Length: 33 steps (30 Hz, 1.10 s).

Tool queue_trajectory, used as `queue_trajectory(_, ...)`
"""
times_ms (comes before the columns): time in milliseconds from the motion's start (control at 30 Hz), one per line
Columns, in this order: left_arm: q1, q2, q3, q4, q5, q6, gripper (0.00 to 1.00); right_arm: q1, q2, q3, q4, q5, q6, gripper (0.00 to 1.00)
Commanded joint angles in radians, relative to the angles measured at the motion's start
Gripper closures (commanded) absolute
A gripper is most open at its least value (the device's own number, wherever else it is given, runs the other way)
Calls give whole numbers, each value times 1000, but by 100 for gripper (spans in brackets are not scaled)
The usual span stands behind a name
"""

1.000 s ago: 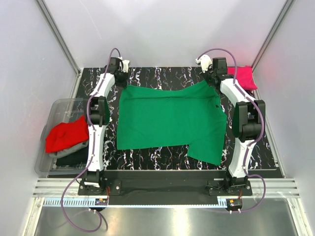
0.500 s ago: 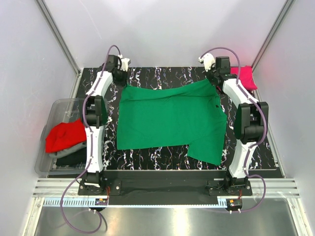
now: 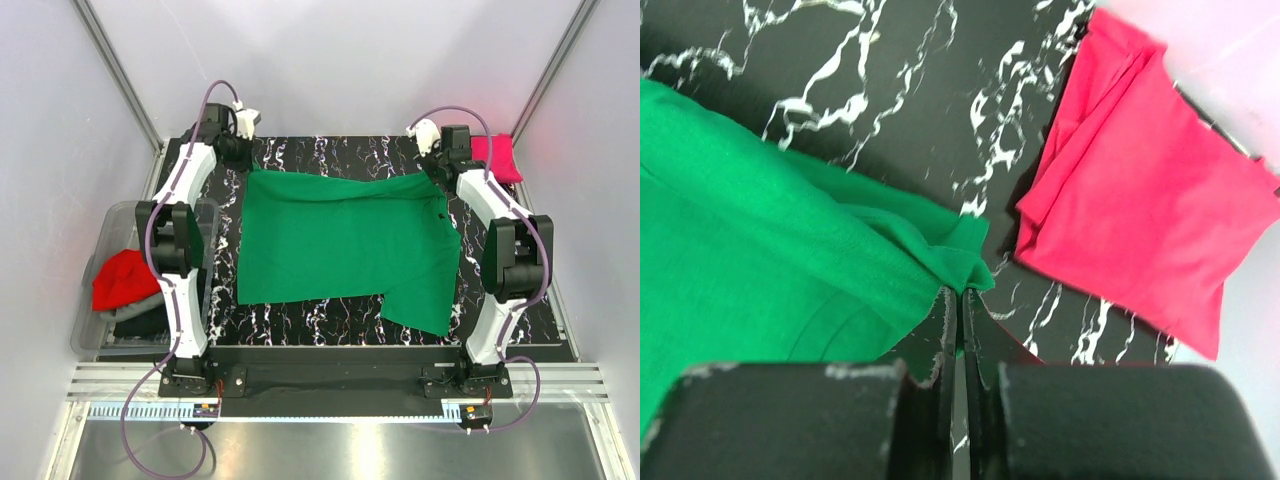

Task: Fold and stack the t-shirts
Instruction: Fold the tshirt

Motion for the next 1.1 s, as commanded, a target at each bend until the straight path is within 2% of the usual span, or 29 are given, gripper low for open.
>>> queue_trajectory(0,2,-78,-60,-5,30,45,100,-4,-115,-43,33,7,-3,100)
queue_trajectory(333,2,-176,-265,-11,42,92,100,-4,-239,-229,33,7,-6,100)
queue_trajectory(633,7,-239,-323,-15,70,180,100,-4,-274,-333,34,11,16,100)
queue_trajectory(1067,7,-233,-417,-58,71,270,100,-4,-323,-444,23,-12,42,100)
